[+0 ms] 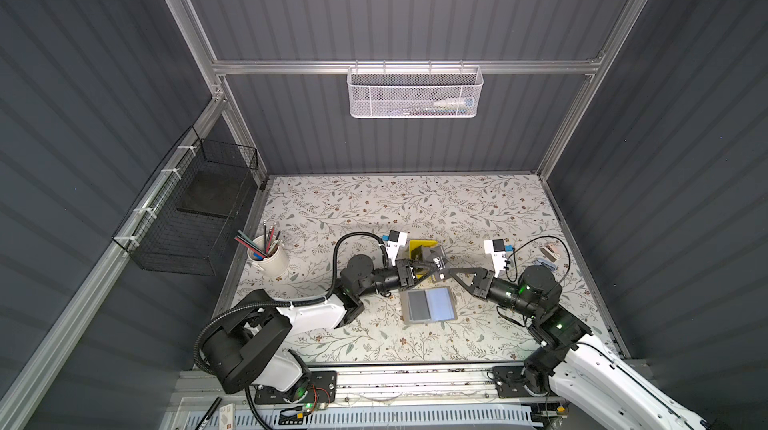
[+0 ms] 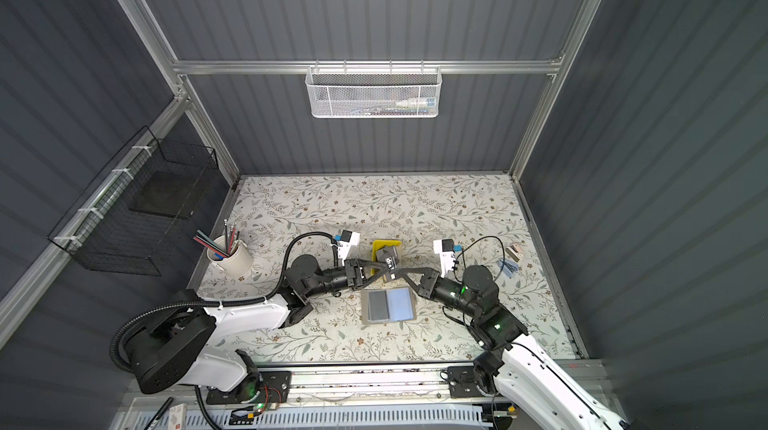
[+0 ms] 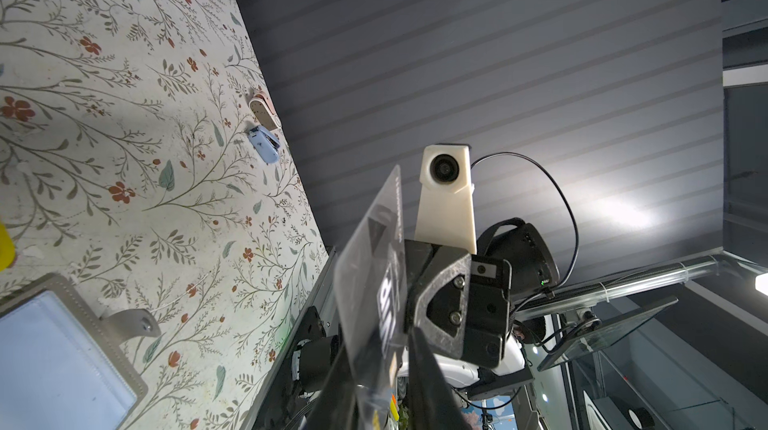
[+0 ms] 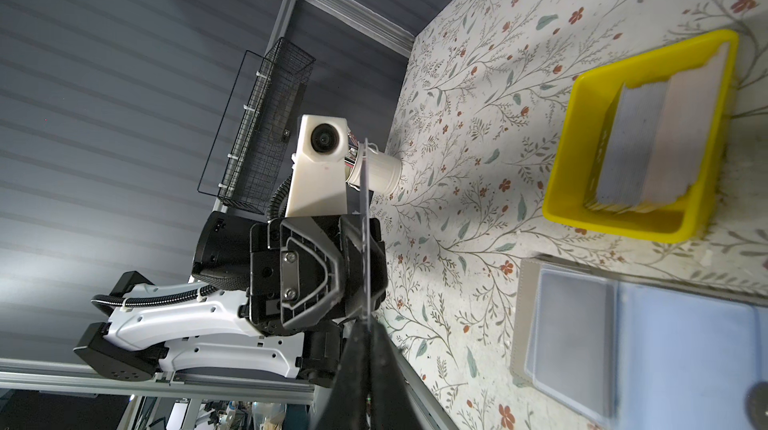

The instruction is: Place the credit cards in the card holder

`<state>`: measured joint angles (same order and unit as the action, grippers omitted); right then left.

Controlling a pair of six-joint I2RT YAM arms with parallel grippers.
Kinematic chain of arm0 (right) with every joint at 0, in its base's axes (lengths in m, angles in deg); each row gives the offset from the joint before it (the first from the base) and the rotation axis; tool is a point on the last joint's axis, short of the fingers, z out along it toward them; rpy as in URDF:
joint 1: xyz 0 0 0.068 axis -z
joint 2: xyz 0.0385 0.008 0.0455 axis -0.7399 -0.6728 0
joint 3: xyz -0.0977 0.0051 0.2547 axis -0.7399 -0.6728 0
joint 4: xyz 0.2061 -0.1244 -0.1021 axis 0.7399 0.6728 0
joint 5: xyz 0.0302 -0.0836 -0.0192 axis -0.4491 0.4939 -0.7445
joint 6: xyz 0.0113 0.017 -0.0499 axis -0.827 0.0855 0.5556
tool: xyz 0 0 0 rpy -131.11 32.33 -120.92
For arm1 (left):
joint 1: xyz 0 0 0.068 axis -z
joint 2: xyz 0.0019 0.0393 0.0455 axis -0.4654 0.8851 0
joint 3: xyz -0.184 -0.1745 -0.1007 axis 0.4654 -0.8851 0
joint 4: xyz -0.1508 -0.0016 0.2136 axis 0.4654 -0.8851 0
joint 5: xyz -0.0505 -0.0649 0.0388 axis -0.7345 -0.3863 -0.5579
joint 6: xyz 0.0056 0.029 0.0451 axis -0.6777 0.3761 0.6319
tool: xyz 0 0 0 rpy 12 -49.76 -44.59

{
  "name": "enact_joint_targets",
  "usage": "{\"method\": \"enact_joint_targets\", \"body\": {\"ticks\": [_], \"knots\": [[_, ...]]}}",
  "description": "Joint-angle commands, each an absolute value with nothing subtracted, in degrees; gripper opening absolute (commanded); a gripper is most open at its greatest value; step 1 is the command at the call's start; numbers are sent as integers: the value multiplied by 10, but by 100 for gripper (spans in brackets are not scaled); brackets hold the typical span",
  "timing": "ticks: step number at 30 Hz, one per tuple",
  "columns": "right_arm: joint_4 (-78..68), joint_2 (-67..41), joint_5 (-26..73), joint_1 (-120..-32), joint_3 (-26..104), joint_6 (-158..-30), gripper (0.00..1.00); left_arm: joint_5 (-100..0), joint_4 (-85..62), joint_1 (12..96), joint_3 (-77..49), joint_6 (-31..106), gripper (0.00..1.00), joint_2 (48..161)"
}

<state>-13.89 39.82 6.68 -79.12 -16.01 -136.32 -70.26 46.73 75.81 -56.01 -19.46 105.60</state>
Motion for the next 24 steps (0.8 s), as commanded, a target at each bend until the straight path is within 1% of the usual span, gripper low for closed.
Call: {"method": "enact_joint_targets", "body": {"ticks": [1,6,16,21,24], "knots": [[-144,406,79,-794,-172,-1365,6,-699,506,763,-548,-203,21,1062],[-140,425,101,-794,-188,-1375,7,-698,517,764,-546,-207,18,1066],[-133,437,110,-794,-197,-1377,7,-700,536,770,-533,-216,8,1091],[-123,436,115,-794,-196,-1374,10,-697,536,771,-535,-216,6,1090],[-88,435,129,-796,-189,-1357,15,-696,503,770,-536,-204,3,1084]]}}
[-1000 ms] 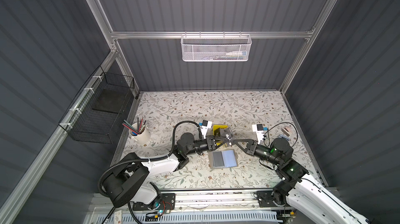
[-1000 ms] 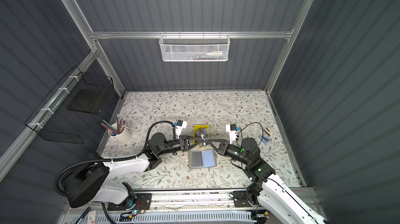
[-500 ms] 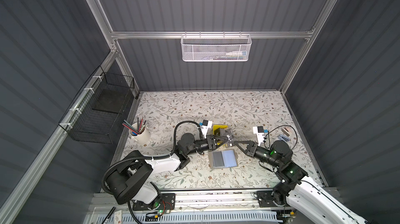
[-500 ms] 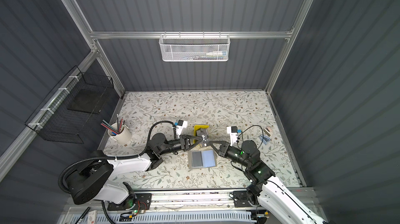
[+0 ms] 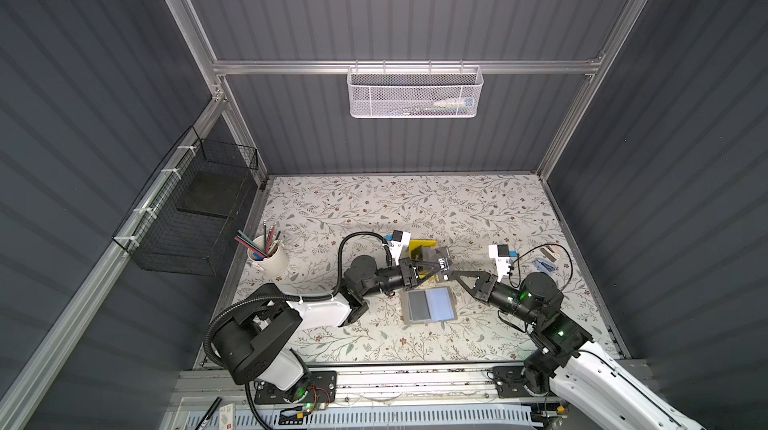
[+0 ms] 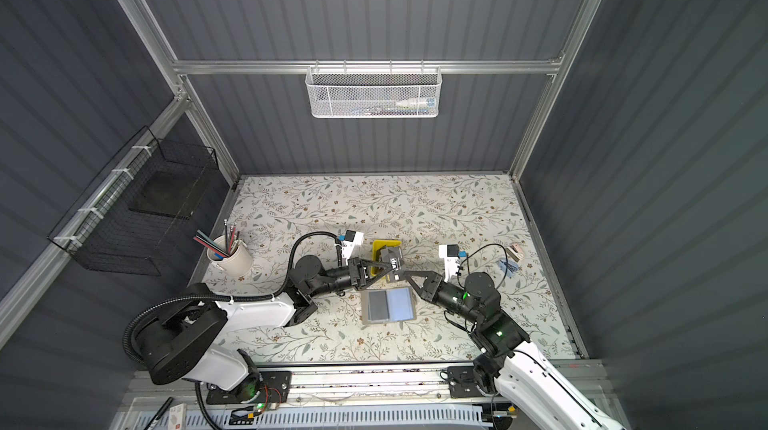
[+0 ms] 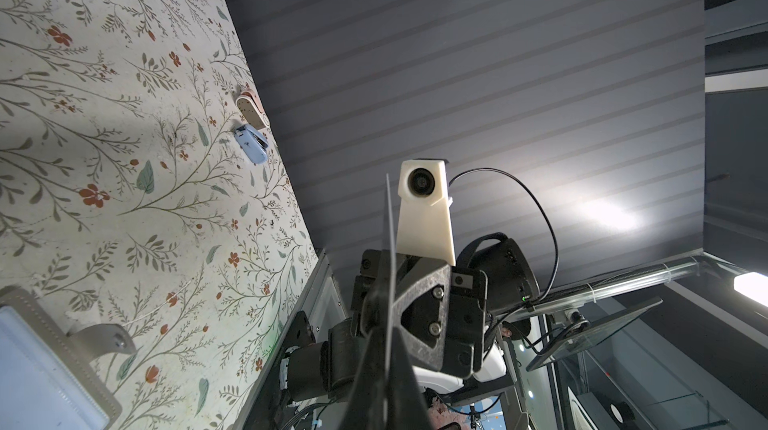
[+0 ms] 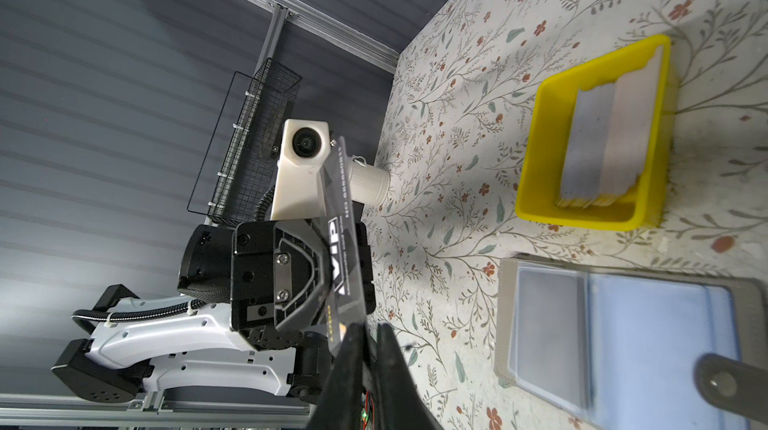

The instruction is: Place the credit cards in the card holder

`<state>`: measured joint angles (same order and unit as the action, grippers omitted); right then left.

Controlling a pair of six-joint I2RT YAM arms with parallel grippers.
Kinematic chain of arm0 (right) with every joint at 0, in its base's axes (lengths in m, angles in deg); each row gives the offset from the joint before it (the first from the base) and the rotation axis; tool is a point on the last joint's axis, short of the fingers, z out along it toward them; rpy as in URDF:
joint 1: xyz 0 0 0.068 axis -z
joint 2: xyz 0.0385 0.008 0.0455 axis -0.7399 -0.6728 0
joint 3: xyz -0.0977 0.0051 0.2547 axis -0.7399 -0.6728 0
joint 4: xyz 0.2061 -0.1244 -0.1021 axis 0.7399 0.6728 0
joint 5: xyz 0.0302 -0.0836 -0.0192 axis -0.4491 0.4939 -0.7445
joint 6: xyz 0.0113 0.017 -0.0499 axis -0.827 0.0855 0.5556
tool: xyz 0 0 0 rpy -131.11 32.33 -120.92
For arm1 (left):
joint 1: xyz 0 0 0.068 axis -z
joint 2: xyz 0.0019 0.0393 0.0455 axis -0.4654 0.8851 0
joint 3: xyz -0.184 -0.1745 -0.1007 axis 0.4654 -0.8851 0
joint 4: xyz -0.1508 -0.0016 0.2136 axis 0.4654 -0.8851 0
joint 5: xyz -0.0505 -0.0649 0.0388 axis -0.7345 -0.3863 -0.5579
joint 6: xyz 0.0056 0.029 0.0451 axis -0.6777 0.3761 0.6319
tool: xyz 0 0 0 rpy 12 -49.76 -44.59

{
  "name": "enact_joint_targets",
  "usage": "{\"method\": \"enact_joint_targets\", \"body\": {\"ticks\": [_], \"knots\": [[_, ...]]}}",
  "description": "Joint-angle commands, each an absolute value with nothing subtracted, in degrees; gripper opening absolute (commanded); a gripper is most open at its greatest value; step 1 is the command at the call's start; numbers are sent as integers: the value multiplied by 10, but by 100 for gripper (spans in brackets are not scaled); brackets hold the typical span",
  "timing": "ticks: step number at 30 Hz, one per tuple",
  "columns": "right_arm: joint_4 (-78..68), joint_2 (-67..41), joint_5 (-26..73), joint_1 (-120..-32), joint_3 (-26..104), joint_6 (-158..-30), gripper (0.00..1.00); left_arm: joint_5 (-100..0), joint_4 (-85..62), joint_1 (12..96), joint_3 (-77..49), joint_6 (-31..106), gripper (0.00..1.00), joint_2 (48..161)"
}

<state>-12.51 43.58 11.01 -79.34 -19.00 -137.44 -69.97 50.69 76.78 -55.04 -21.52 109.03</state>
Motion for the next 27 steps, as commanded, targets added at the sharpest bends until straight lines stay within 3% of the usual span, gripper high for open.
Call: {"method": "enact_joint_targets", "body": {"ticks": [1,15,27], "knots": [[-75,437,135,-798,-187,-1350,16,-696,479,770,-538,-196,3,1080],[129,448,248,-842,-157,-1267,20,-680,251,761,-589,-126,2,998],[144,325,259,-876,-151,-1244,21,-661,268,763,-647,-131,2,1018]]}}
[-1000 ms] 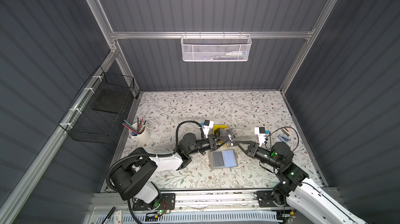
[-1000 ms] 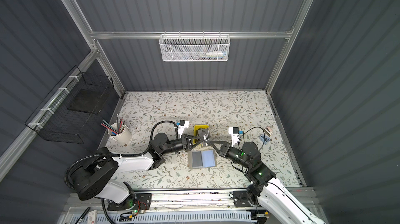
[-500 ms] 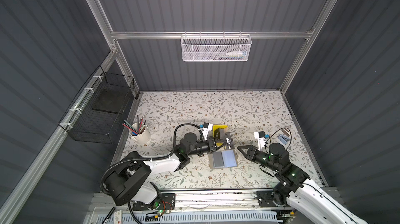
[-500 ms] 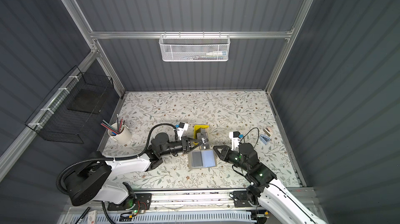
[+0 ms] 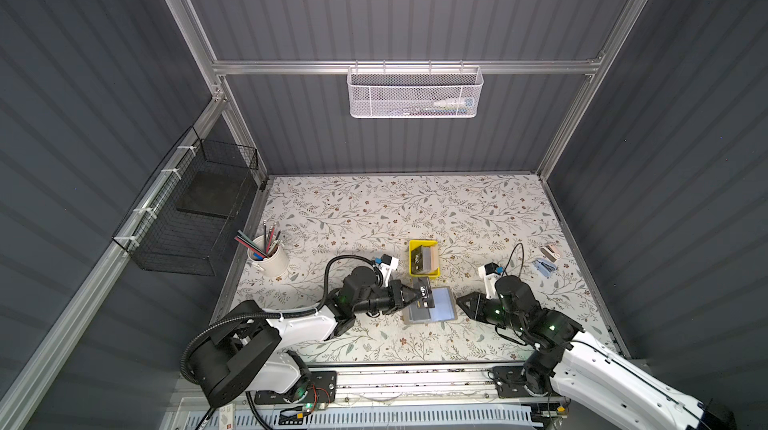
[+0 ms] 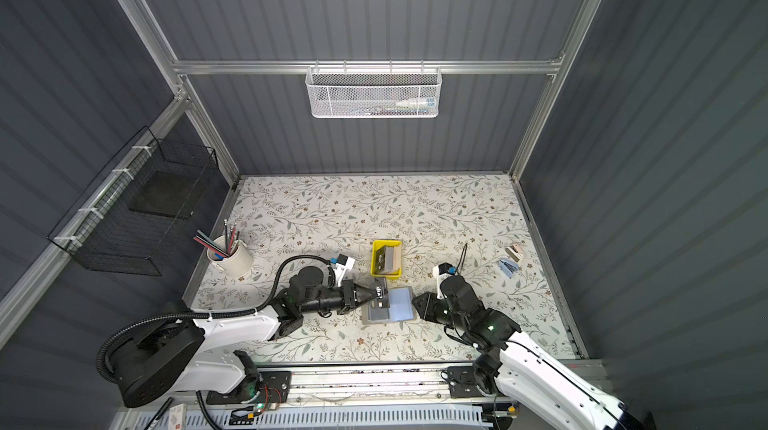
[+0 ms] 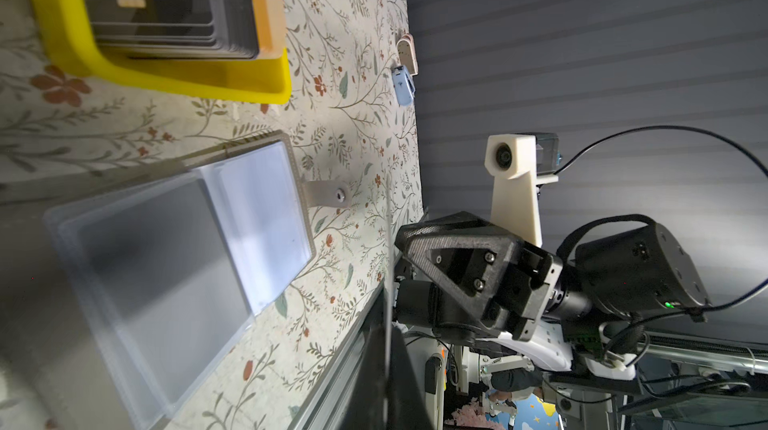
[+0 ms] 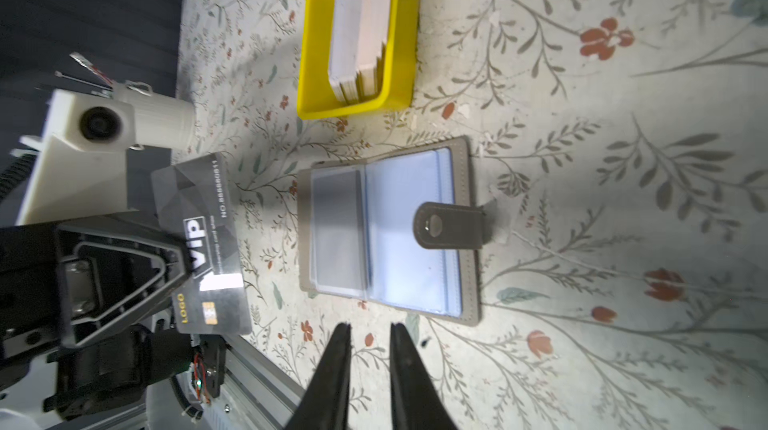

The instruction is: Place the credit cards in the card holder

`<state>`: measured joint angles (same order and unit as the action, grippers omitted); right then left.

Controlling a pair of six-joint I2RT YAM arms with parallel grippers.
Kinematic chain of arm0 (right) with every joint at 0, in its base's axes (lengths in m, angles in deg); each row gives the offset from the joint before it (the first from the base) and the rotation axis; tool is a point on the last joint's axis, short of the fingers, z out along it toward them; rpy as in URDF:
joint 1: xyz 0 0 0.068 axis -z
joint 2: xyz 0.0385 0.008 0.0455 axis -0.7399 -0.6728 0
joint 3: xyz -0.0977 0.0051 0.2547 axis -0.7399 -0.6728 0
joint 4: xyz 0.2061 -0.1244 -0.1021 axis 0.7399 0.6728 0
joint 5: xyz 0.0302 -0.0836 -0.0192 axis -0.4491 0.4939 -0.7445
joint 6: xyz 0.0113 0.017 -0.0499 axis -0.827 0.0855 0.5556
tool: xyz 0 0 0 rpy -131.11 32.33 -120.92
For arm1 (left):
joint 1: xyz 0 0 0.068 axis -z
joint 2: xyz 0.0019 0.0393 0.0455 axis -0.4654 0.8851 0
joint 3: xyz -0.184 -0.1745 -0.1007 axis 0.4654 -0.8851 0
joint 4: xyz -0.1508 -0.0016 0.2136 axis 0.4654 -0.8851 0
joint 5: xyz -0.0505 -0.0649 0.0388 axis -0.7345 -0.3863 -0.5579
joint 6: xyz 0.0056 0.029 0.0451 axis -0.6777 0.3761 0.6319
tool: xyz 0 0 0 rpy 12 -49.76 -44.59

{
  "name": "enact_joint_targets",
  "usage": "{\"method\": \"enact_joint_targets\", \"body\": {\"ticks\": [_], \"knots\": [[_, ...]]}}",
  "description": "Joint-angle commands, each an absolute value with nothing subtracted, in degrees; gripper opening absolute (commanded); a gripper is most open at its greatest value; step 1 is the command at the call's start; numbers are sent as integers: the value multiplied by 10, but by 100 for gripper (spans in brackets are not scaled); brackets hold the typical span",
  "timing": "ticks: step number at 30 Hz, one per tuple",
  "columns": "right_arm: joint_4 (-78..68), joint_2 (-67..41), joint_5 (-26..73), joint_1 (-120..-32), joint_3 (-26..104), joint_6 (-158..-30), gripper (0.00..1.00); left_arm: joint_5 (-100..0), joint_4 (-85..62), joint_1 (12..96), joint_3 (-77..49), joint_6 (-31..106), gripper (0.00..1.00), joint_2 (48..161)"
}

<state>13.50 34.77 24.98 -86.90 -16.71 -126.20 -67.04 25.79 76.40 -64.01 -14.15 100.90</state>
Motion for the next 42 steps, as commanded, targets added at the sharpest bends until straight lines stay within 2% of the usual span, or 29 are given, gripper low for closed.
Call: {"method": "enact_joint_targets", "body": {"ticks": [1,12,20,42], "knots": [[142,311,258,-876,-150,-1242,21,-658,268,765,-648,-127,3,1021],[134,174,264,-900,-116,-1231,20,-649,296,776,-644,-120,3,1076],[148,85,303,-940,-79,-1224,20,-625,248,789,-623,-104,2,1100],[158,28,330,-947,-80,-1227,18,-608,249,795,-602,-105,1,1156]]}}
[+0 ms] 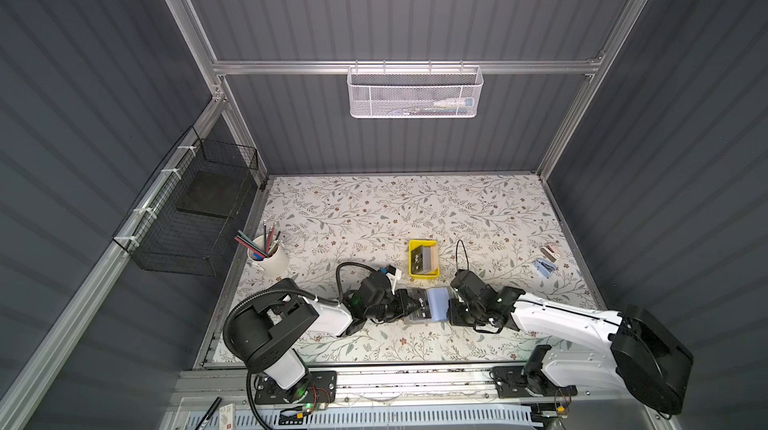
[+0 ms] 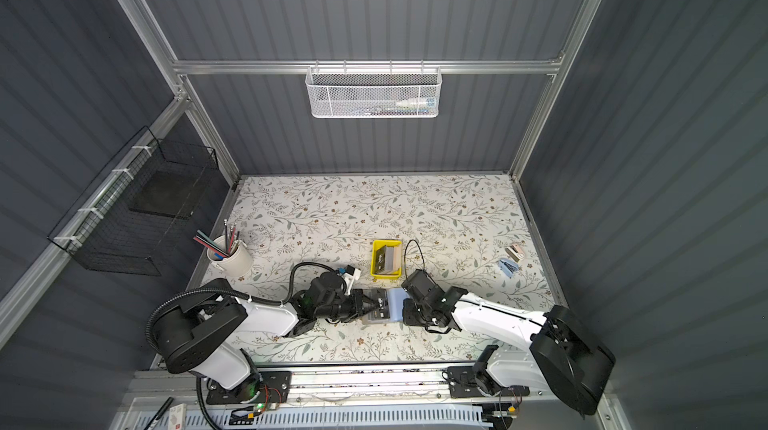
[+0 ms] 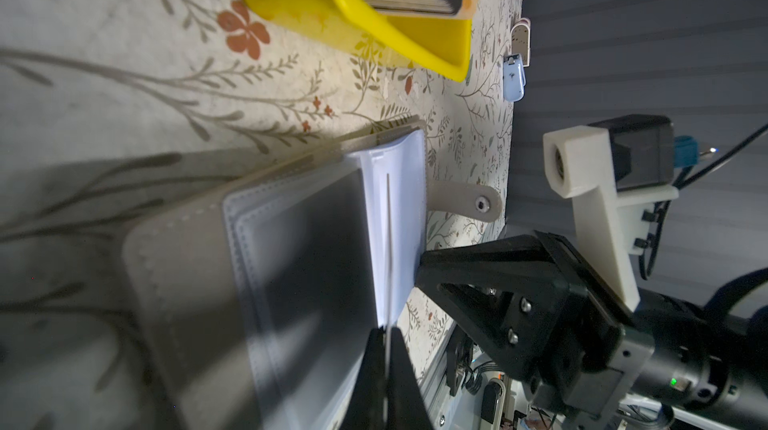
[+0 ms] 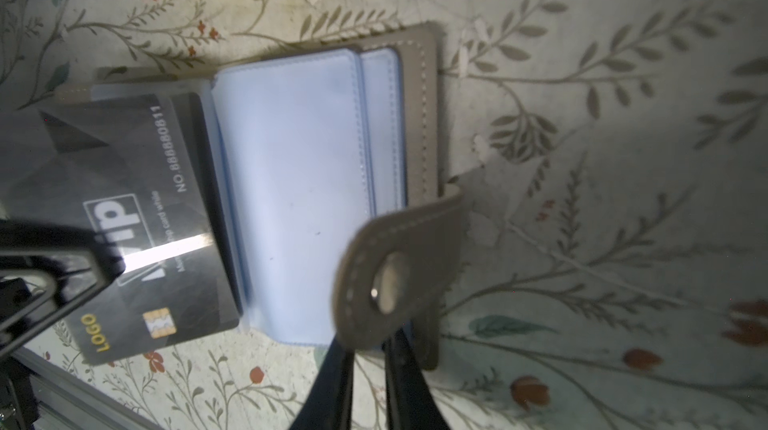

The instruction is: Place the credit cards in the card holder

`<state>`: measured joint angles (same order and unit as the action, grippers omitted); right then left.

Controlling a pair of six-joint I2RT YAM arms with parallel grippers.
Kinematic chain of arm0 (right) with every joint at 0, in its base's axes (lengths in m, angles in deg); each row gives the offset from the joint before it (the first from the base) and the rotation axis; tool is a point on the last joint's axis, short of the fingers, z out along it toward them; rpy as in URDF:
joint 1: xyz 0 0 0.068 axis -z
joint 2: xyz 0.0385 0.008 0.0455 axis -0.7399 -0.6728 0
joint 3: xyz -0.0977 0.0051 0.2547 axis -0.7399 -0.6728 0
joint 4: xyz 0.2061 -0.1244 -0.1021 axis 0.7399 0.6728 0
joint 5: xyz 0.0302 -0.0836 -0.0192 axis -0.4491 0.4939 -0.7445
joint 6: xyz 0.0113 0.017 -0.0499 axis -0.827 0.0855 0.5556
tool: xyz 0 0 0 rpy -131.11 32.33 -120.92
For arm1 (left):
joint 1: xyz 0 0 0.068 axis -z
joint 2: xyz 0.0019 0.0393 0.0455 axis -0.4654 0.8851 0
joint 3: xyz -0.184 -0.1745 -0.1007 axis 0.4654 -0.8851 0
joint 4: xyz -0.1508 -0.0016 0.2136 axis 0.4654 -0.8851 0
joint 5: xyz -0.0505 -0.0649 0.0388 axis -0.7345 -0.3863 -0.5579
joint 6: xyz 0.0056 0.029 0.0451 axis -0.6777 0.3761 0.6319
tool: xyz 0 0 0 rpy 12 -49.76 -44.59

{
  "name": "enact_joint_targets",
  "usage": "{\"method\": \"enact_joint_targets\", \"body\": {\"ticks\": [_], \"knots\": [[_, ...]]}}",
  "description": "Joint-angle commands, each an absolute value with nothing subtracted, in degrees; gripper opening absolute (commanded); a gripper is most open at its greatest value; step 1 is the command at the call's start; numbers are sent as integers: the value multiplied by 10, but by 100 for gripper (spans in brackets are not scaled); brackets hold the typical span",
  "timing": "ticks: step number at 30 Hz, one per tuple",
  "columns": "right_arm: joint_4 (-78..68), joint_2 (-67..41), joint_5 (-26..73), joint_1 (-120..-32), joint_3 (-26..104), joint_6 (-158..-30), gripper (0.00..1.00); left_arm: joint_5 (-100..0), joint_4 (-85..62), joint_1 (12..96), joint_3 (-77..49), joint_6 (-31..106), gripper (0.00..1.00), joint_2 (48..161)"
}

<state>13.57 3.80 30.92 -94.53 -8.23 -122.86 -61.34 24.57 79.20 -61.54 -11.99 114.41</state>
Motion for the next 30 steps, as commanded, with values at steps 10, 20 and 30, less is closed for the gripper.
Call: {"method": "enact_joint_targets", "body": {"ticks": [10,20,30], "knots": [[193,77,353,-947,-73,-1232,16,-613,281,795,-605,-117,1,1182],[189,61,350,-946,-57,-1222,16,-618,311,794,-609,-132,0,1198],[200,41,374,-945,-64,-1239,17,-626,327,795,-616,-160,0,1217]]}}
